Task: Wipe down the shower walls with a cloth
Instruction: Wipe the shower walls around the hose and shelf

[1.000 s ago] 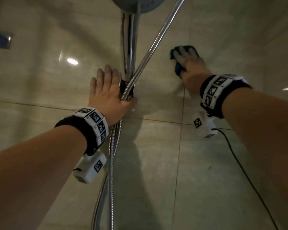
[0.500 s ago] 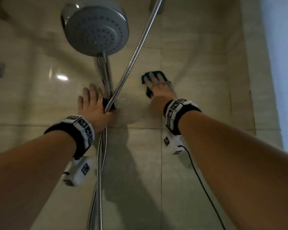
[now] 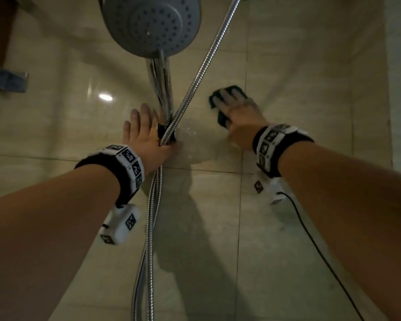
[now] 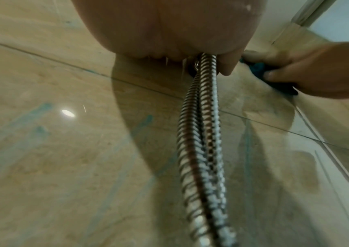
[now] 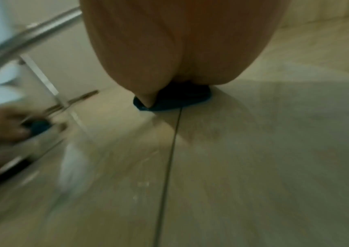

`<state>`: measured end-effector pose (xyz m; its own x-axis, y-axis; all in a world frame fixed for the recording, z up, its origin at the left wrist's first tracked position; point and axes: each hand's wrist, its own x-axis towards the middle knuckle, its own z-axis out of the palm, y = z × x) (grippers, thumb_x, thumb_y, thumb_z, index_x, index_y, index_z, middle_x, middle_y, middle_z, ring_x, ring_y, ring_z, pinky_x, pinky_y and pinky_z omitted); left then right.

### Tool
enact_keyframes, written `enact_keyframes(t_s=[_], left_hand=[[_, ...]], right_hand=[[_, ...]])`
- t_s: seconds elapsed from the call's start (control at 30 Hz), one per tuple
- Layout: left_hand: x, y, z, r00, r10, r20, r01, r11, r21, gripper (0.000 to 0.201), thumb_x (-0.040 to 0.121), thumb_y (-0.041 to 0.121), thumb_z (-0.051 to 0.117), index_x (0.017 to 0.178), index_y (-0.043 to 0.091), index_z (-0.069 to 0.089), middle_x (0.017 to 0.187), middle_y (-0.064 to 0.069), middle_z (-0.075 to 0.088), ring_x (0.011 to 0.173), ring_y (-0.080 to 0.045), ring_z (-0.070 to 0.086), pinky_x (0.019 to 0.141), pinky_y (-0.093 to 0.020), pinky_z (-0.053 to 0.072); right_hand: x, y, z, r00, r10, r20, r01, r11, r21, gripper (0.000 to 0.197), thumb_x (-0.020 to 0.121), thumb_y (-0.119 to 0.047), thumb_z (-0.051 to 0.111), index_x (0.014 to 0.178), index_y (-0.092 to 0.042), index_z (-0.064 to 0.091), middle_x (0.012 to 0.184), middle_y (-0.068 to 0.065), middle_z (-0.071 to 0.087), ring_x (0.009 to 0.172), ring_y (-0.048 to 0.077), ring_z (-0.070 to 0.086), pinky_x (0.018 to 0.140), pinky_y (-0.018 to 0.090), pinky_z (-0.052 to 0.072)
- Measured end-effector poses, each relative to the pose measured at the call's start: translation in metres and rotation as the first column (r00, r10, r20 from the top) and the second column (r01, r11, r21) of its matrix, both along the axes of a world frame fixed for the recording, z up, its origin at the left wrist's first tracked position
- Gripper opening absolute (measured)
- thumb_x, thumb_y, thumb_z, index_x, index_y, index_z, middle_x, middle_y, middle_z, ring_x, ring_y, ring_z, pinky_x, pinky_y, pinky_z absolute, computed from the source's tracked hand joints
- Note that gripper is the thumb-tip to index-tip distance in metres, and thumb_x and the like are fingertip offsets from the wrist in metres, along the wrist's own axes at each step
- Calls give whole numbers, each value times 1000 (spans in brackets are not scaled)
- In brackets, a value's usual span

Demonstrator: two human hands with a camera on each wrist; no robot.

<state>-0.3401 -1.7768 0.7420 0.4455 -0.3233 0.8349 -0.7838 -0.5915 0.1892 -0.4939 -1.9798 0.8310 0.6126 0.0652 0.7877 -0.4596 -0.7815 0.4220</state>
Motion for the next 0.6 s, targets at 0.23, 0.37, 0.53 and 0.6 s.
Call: enact_keyframes(t_s=[0.23, 0.37, 0.53, 0.6], left_hand=[[3, -2, 1, 1000, 17, 19, -17, 1000, -4, 107, 94, 73, 48, 165, 23, -14, 170, -4, -29, 157, -28, -25, 127, -45, -13], [4, -2, 1, 1000, 13, 6, -13, 1000, 16, 108, 93, 75, 46, 165, 24, -16, 169, -3, -32, 156, -27, -28, 127, -44, -16], [5, 0, 2, 1000, 21, 11, -21, 1000, 6, 107, 93, 76, 47, 166, 26, -13, 170, -3, -29, 157, -28, -25, 128, -45, -13], [3, -1, 1, 1000, 26, 14, -26, 1000, -5, 107, 92, 79, 46, 166, 27, -11, 171, -3, -28, 158, -28, -23, 128, -45, -12]], right_hand=[[9, 19, 52, 993, -92, 69, 76, 976, 205, 74, 105, -16, 47, 164, -29, 4, 172, -4, -9, 158, 24, -5, 126, 45, 6], [27, 23, 6, 997, -41, 63, 34, 993, 112, 83, 99, -16, 57, 164, -30, 6, 172, -6, -5, 158, 24, -3, 125, 48, 8], [22, 34, -98, 977, 212, 21, -212, 977, -7, 70, 103, -14, 44, 164, -31, 13, 172, -8, 1, 158, 19, -4, 124, 41, -8], [15, 33, -123, 972, 233, -28, -233, 972, -6, 71, 103, -11, 44, 164, -30, 14, 172, -8, 2, 158, 18, -5, 122, 38, -13]])
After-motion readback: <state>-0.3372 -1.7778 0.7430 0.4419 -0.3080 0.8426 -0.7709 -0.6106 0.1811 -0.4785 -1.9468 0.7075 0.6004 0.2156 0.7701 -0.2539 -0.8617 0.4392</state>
